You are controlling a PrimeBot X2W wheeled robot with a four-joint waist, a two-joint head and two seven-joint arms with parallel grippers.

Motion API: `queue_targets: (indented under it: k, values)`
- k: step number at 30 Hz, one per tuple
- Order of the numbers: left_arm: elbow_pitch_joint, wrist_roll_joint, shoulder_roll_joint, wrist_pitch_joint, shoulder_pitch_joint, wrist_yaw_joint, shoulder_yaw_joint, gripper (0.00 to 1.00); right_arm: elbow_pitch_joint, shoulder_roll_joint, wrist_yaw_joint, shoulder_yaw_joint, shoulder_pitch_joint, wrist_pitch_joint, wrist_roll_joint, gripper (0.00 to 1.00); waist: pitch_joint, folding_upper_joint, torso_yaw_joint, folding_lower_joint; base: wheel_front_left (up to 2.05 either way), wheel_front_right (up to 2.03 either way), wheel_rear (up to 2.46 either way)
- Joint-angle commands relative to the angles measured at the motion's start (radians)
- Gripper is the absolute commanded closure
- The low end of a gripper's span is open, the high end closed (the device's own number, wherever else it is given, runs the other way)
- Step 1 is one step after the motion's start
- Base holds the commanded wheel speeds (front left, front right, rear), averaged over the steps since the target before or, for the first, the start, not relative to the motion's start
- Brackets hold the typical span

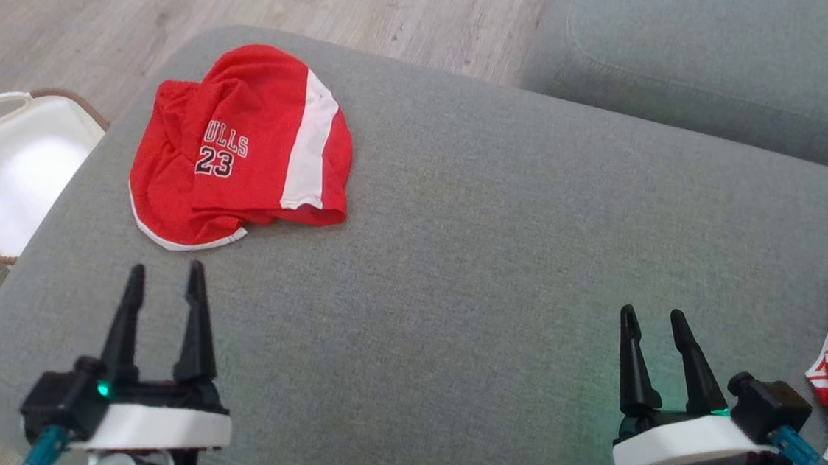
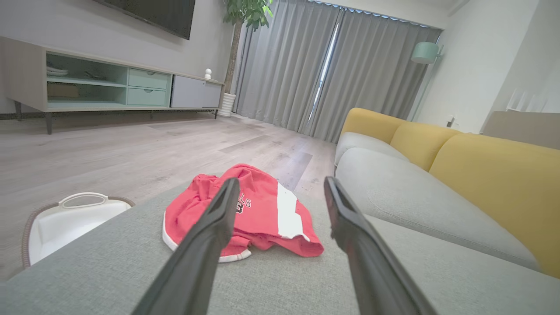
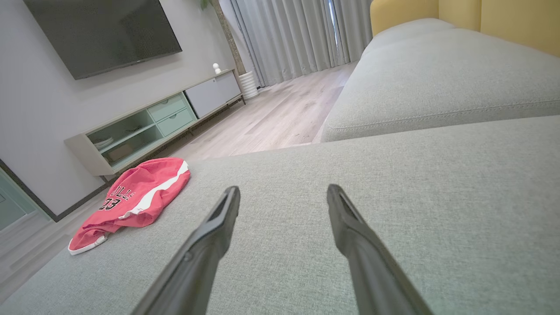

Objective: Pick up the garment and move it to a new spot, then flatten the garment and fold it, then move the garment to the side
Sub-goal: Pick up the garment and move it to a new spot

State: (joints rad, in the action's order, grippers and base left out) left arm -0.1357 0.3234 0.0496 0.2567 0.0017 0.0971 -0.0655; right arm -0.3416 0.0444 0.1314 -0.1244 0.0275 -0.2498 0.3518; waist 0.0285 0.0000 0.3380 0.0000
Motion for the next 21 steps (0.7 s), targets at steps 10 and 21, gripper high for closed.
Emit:
queue_targets:
  k: [10,21]
  values:
    - [-0.078,-0.053,0.101,0.0,-0.252,0.021,0.107,0.0,0.068,0.006,-0.001,0.013,0.1,-0.008,-0.066,0.0,0.153,0.0,-0.052,0.0,0.0,0.0,0.0]
    - [-0.484,-0.011,0.331,-0.231,-0.62,0.032,0.095,0.0,0.211,0.006,-0.001,0.1,0.163,0.06,-0.153,0.0,0.308,0.0,-0.092,0.0,0.0,0.0,0.0]
